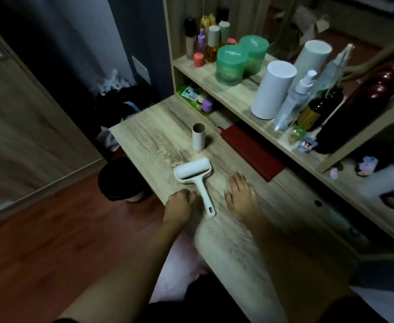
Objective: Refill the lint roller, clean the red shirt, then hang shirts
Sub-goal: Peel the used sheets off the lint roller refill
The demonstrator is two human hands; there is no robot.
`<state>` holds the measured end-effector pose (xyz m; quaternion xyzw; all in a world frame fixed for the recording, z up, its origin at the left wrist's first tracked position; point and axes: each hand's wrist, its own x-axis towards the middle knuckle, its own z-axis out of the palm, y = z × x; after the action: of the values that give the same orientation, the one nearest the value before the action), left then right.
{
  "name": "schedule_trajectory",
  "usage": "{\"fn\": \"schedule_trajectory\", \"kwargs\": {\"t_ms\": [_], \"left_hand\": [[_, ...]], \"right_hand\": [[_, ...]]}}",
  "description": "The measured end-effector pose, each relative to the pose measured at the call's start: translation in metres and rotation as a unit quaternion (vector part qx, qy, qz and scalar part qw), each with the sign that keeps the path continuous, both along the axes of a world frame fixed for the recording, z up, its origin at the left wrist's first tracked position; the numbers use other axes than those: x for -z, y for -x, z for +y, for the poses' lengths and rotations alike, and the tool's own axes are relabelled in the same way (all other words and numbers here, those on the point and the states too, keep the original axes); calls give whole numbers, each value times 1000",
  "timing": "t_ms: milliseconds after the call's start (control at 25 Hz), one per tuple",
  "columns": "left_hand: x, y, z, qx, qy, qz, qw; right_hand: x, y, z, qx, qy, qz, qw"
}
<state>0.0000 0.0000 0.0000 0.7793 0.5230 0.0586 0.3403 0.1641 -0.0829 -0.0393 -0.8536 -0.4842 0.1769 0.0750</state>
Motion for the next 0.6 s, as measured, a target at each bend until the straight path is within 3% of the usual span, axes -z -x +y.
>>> {"fn": "schedule_trajectory", "kwargs": {"t_ms": [400,600], "left_hand": [[28,-56,-7,-140,75,19,987],[16,-56,-12,-208,50,-55,975]], "right_hand": [[41,-15,8,28,-50,-76,995],[40,-15,6,26,-55,-77,995]]}}
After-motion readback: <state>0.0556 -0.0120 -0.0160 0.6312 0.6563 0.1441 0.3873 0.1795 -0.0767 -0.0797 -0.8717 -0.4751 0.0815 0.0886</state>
